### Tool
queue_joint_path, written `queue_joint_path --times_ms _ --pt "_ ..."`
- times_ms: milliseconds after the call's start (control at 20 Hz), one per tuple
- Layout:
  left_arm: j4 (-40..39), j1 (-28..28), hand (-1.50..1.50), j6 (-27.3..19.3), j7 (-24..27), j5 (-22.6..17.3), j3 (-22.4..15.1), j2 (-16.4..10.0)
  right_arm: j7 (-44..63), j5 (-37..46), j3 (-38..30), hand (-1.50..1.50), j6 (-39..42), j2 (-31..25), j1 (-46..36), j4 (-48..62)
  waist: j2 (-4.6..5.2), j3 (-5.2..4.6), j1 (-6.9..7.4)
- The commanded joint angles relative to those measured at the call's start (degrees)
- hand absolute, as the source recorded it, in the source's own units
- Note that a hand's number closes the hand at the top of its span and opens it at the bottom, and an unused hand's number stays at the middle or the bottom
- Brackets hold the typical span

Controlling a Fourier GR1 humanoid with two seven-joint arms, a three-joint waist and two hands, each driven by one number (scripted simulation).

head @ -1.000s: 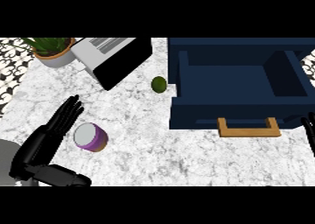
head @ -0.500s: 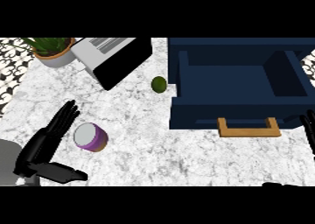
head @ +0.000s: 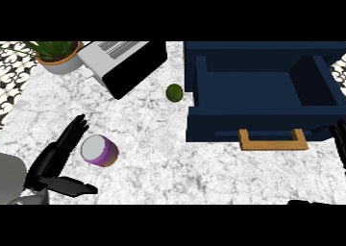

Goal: Pick up the can, place it into the drawer and close the drawer

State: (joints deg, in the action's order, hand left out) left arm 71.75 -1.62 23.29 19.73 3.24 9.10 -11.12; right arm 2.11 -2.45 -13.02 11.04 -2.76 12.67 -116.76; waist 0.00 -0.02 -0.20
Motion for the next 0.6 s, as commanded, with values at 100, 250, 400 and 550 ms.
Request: queue_joint_path --times_ms 100,250,400,550 --pt "-11.3 -4.1 -1.5 0.5 6.8 1.8 1.8 -2.3 -1.8 1.0 0.7 -1.5 0.0 2.1 2.0 -1.2 0.01 0.01 -0.1" --pt "-15.4 -4.6 -1.5 2.1 10.0 1.9 2.3 -3.6 2.7 -1.3 -1.4 -1.5 1.0 0.0 2.2 -4.3 -0.01 0.0 -0.15" --pt "-21.4 -7.4 -1.5 -2.0 12.9 4.5 1.5 -1.5 4.2 -0.6 0.0 -1.5 0.2 0.7 0.4 -5.1 0.03 -0.01 -0.19" --pt "-15.0 -4.3 -1.5 1.7 8.7 1.1 2.4 -3.4 0.4 -0.4 -0.5 -1.5 0.7 1.2 1.3 -3.9 -0.04 0.02 0.05"
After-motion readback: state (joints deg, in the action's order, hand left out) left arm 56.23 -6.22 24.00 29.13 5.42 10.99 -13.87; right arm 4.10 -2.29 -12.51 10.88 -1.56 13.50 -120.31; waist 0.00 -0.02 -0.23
